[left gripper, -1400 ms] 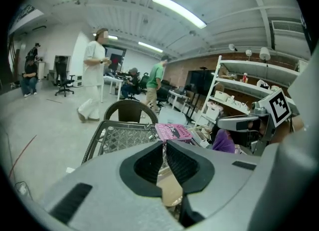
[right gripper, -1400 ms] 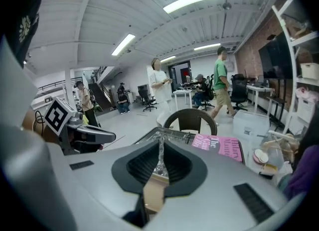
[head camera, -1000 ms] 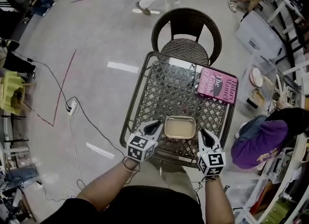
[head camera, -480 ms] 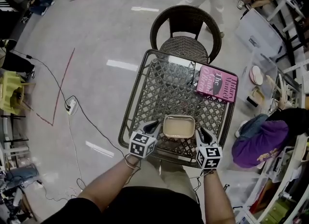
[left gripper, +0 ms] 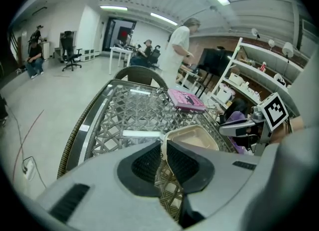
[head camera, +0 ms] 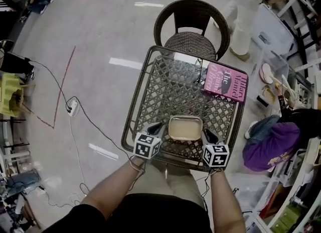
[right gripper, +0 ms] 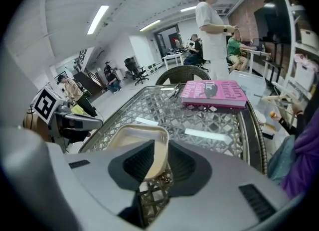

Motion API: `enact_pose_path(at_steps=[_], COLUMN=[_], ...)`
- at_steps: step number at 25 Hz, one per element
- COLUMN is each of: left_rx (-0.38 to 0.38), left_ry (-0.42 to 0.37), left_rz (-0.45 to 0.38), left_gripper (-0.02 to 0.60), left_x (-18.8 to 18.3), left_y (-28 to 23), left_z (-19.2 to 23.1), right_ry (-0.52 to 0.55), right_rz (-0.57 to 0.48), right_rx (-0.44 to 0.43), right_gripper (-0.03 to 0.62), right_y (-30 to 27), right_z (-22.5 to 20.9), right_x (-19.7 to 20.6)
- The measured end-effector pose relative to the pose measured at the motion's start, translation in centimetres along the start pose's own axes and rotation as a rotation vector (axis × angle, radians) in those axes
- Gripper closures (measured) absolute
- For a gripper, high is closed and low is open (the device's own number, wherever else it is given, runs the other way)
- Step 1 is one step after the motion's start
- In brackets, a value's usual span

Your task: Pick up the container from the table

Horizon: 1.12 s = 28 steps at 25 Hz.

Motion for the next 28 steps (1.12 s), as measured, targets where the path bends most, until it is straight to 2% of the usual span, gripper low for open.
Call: enact_pose_path(at_steps=[8, 14, 22, 28], left_rx=[0.016, 0.041, 0.052, 0.118], left_ry=[-0.004, -0.022, -0.013, 0.027], left_rz=[0.04, 0.067, 0.072, 0.035], left_gripper=[0.532, 0.522, 0.518, 0.477], left_x=[1.0, 1.8, 2.4, 1.5], left_y=[-1.1, -1.1, -0.7, -0.3], left_z=[0.1, -0.4, -0.5, -0.9], right_ry=[-0.02, -0.078, -0.166, -0.176], right_rz=[0.066, 0.084, 0.048, 0.027], right_rx=[-0.001, 0.004, -0.006, 0.012], right_gripper=[0.522, 0.524, 0.559, 0.563], right_y=[-2.1, -3.2, -3.5, -3.2], right_z=[-1.0, -1.7, -1.8, -1.9], right_x=[1.2, 1.8, 2.1, 2.2])
Point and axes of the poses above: the fingertips, and each gripper's own axes: y backward along the fingers, z to its left, x out of its underside, the point moved 7 cm from there along y, backward along the fingers, and after that the axes turned 10 degrees about -x, right-handed, at the moved point
